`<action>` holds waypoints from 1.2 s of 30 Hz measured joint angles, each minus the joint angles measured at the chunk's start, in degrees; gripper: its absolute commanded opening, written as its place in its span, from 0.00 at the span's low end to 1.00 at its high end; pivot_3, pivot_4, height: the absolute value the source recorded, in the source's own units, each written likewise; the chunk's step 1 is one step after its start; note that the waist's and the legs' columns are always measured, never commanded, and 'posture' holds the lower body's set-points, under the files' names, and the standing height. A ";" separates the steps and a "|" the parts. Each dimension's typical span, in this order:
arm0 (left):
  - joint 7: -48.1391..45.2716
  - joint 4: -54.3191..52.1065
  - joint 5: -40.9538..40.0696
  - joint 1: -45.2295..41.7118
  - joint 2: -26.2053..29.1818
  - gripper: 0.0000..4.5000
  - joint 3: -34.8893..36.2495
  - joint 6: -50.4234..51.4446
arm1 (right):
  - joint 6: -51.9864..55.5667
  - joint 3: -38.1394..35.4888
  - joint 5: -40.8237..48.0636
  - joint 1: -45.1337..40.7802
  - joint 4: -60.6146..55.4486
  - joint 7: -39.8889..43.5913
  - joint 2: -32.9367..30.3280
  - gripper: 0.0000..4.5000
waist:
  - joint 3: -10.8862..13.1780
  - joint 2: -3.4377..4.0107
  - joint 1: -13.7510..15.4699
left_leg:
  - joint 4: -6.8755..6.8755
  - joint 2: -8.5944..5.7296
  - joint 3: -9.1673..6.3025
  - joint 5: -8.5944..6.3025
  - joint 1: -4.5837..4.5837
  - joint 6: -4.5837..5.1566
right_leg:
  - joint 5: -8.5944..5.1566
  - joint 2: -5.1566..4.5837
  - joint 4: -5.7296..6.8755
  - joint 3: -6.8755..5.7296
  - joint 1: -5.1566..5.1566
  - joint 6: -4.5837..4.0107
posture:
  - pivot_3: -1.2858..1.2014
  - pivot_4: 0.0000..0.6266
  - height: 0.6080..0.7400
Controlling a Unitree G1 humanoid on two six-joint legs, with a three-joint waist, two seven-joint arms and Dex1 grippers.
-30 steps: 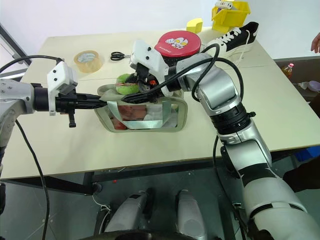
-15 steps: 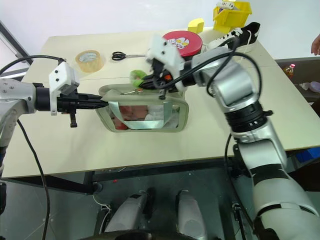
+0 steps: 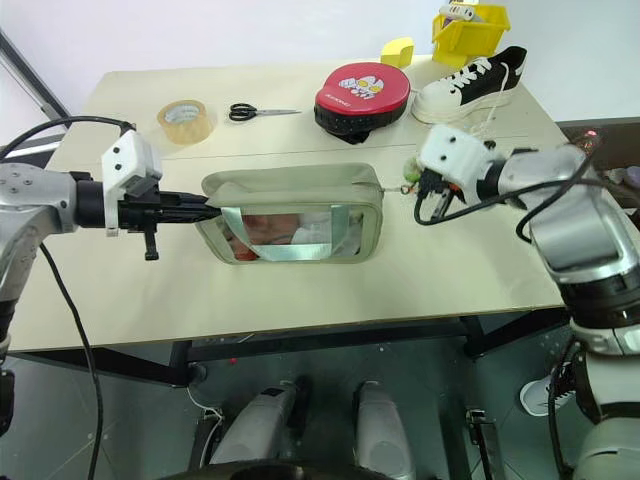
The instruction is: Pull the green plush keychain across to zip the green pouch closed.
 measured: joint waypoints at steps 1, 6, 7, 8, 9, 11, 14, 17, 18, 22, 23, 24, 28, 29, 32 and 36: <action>0.00 -0.07 0.00 -0.02 0.00 0.00 -0.01 0.17 | 0.74 -0.10 0.05 1.40 -0.74 -0.78 1.13 0.01 | 0.00 0.00 -0.01 | 0.00 0.00 -0.01 0.00 0.02 0.00 | 0.00 0.00 0.00 0.00 0.02 0.00 | 0.52 0.24 1.00; -0.03 -0.69 -0.04 0.13 0.03 0.00 0.01 0.70 | 7.52 -0.70 3.20 7.09 -3.34 -5.97 12.53 0.01 | -0.02 -0.03 0.01 | 0.01 0.00 -0.05 0.00 0.03 0.01 | 0.00 0.01 0.00 -0.03 0.05 0.00 | 0.52 0.24 1.00; -0.03 -0.74 -0.07 0.24 0.09 0.00 0.08 0.81 | 9.61 -1.63 4.52 7.17 -3.53 -7.22 15.75 0.01 | -0.02 -0.04 0.01 | 0.02 0.00 -0.06 0.01 0.04 0.00 | 0.00 0.02 0.00 -0.04 0.06 0.00 | 0.52 0.24 1.00; -0.02 -0.75 -0.08 0.23 0.16 0.00 0.15 0.99 | 11.29 -2.79 5.61 7.12 -3.57 -8.61 19.30 0.01 | -0.04 -0.06 -0.06 | 0.03 0.01 -0.09 0.00 0.07 0.00 | 0.00 0.05 0.01 -0.05 0.08 0.00 | 0.52 0.24 1.00; 0.04 -0.81 -0.05 0.24 0.23 0.00 0.27 1.43 | 13.48 -3.96 6.70 7.12 -3.47 -10.81 23.62 0.01 | -0.05 -0.05 -0.13 | 0.01 0.01 -0.11 0.00 0.09 0.00 | 0.00 0.06 0.02 -0.05 0.09 0.00 | 0.52 0.24 1.00; 0.15 -0.83 -0.03 0.33 0.34 0.00 0.42 1.84 | 15.32 -4.91 7.34 7.05 -3.30 -12.79 25.87 0.01 | -0.05 -0.03 -0.09 | 0.01 0.00 -0.11 0.00 0.08 0.00 | 0.00 0.07 0.01 -0.07 0.07 0.01 | 0.52 0.24 1.00; 0.42 -1.39 -0.02 0.48 0.33 0.00 0.55 1.99 | 15.85 -4.98 7.92 6.48 -2.81 -12.85 24.90 0.01 | -0.05 -0.03 -0.09 | 0.01 0.00 -0.09 0.00 0.08 0.00 | 0.00 0.07 0.00 -0.08 0.08 0.01 | 0.52 0.24 1.00; 1.49 -1.65 0.20 0.62 -0.30 0.00 0.58 1.46 | 15.88 -5.69 9.29 5.60 -2.27 -11.04 21.86 0.22 | -0.03 -0.01 -0.02 | 0.01 0.00 -0.08 0.00 0.07 0.00 | 0.01 0.05 0.00 -0.08 0.08 0.01 | 0.52 0.24 1.00; 2.44 -1.39 0.34 0.60 -1.15 0.18 0.61 1.10 | 15.72 -6.29 9.80 4.93 -1.83 -9.75 19.68 0.33 | -0.03 0.00 0.17 | 0.02 -0.02 -0.08 0.00 0.06 0.00 | 0.01 0.03 0.00 -0.09 0.09 0.01 | 0.52 0.24 1.00; 3.93 1.82 0.07 -0.01 -2.94 0.59 0.51 1.54 | 13.32 -8.24 10.93 2.64 -1.03 -5.02 12.11 0.79 | -0.01 -0.04 0.19 | 0.07 -0.02 -0.10 0.00 0.02 0.00 | 0.01 0.03 -0.04 -0.14 0.10 0.02 | 0.52 0.24 1.00; 3.55 3.12 -0.40 -1.10 -2.96 0.71 0.58 2.02 | 12.30 -8.24 11.56 1.83 0.27 -2.46 8.90 0.91 | 0.04 -0.01 0.24 | 0.09 -0.02 -0.10 0.00 -0.03 0.00 | 0.01 0.02 -0.04 -0.16 0.08 0.02 | 0.52 0.24 1.00; 2.55 5.18 -1.23 -2.71 -2.38 0.81 0.90 2.58 | 11.79 -8.44 12.62 -0.04 2.06 1.50 4.48 1.00 | 0.12 0.03 0.25 | 0.12 -0.03 -0.08 0.00 -0.12 0.01 | 0.01 0.01 -0.04 -0.21 0.01 0.02 | 0.52 0.24 1.00; -0.94 10.06 -2.94 -6.20 1.49 0.98 3.43 3.60 | 13.35 -14.34 20.15 -6.82 0.72 10.83 -2.58 1.00 | 0.11 0.00 -0.54 | 0.00 0.06 -0.06 -0.06 -0.06 0.10 | -0.01 0.06 -0.09 -0.21 -0.02 0.05 | 0.52 0.24 1.00; -2.17 10.81 -3.66 -6.89 2.58 0.98 3.89 3.93 | 15.46 -15.53 23.49 -8.29 -1.12 12.31 -2.36 1.00 | 0.10 -0.01 -0.90 | -0.02 0.09 -0.07 -0.07 -0.05 0.12 | -0.03 0.06 -0.08 -0.18 -0.01 0.08 | 0.52 0.24 1.00; -3.90 12.73 -4.18 -7.17 3.99 0.98 5.01 4.05 | 20.35 -16.12 30.03 -9.73 -4.95 13.07 -1.01 1.00 | 0.10 0.00 -1.44 | -0.04 0.09 -0.08 -0.07 -0.08 0.12 | -0.06 0.04 -0.07 -0.17 -0.02 0.05 | 0.52 0.24 1.00; -2.88 14.12 -3.65 -7.16 4.33 0.98 5.29 3.92 | 22.28 -15.90 31.83 -9.72 -6.51 10.31 -0.24 1.00 | 0.10 0.00 -1.31 | 0.00 0.01 -0.04 -0.08 -0.16 0.12 | -0.06 -0.08 -0.14 -0.10 -0.03 0.04 | 0.52 0.24 1.00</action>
